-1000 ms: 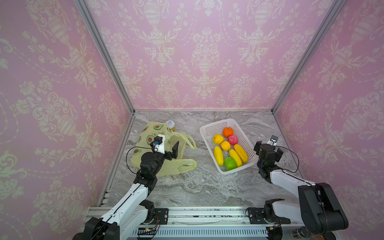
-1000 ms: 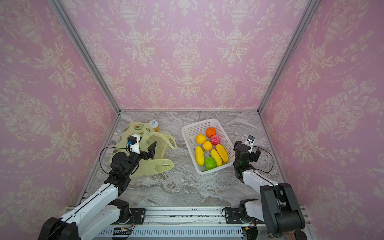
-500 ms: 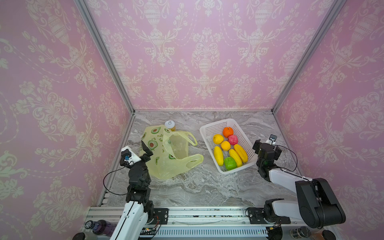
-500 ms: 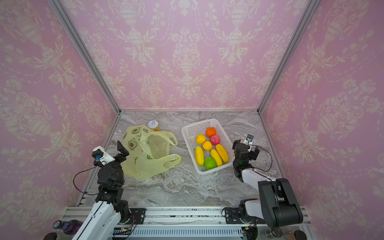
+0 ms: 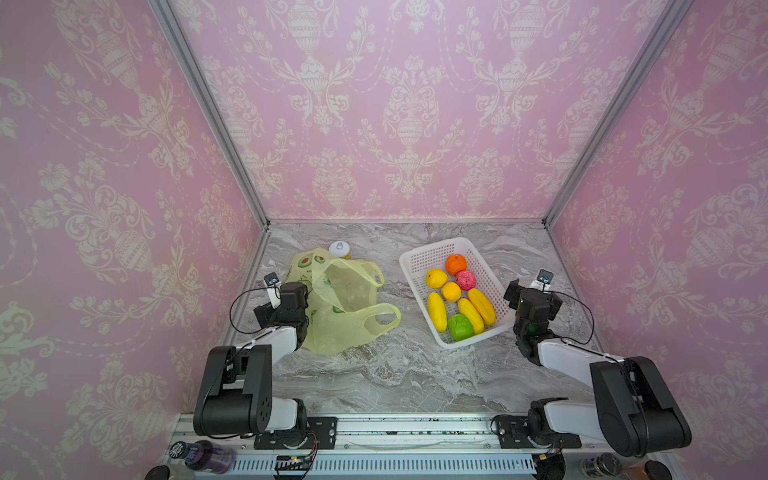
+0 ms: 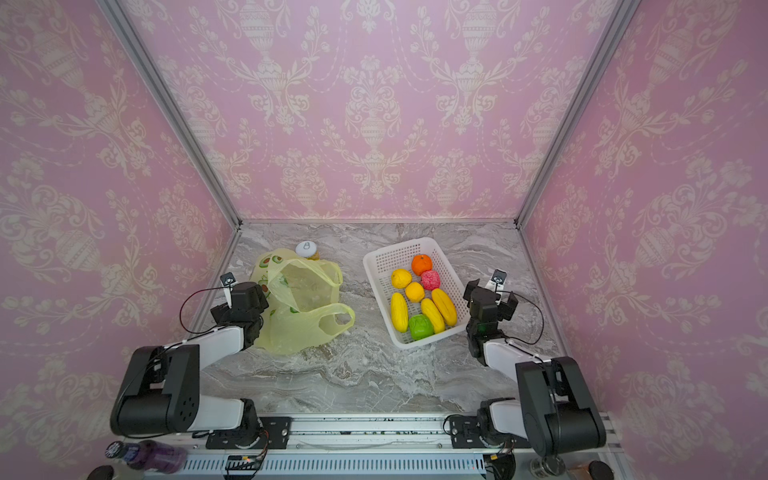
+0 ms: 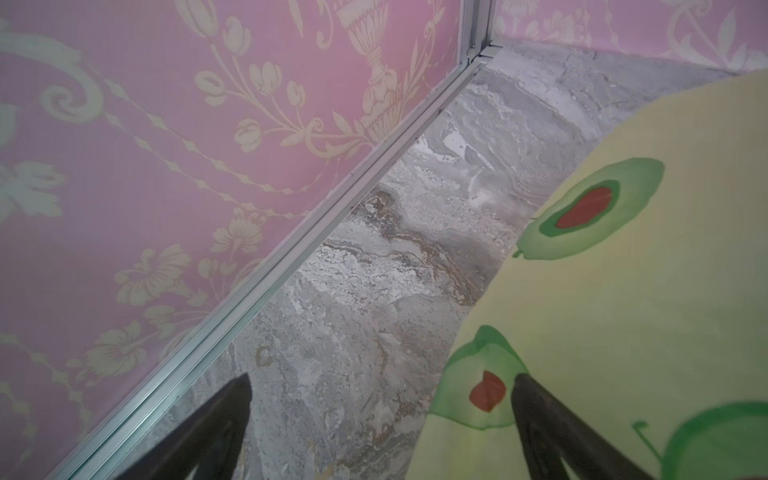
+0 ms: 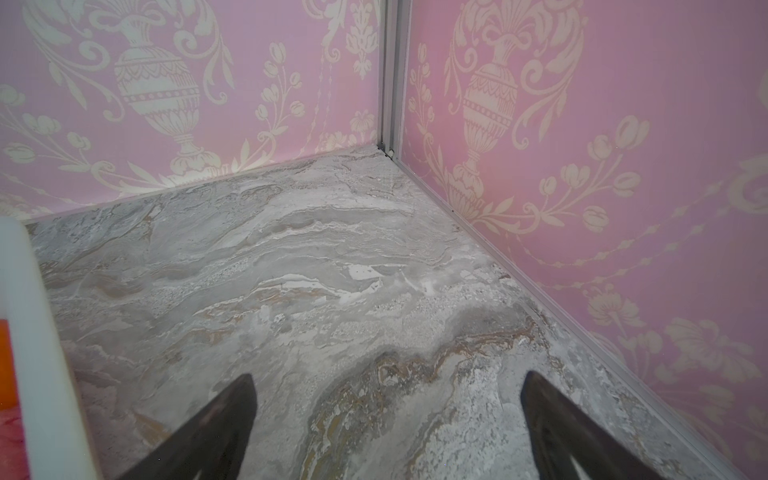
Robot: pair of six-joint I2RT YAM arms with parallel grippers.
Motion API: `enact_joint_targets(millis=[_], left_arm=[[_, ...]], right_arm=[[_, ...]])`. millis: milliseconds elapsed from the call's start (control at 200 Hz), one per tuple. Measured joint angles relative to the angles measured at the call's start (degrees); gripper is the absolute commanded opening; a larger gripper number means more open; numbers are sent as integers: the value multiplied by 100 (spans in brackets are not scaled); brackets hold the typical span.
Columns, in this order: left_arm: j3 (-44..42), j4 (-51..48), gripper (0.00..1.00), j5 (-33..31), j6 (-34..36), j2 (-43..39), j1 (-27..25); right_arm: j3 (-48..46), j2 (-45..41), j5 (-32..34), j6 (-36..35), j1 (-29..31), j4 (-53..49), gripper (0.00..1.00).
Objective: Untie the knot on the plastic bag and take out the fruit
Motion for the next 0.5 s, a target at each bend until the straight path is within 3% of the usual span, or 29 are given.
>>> enact_joint_targets(millis=[225,320,500], left_arm=[[-271,706,99,625,-15,46,0],[-407,970,98,962,105,52,-42],[129,990,99,1261,584,546,-385]], right_arm=[[28,164,-256,-17,0,205,100],[4,459,-396,-63,0,743,100],[15,664,-651,-138,0,1097,100]])
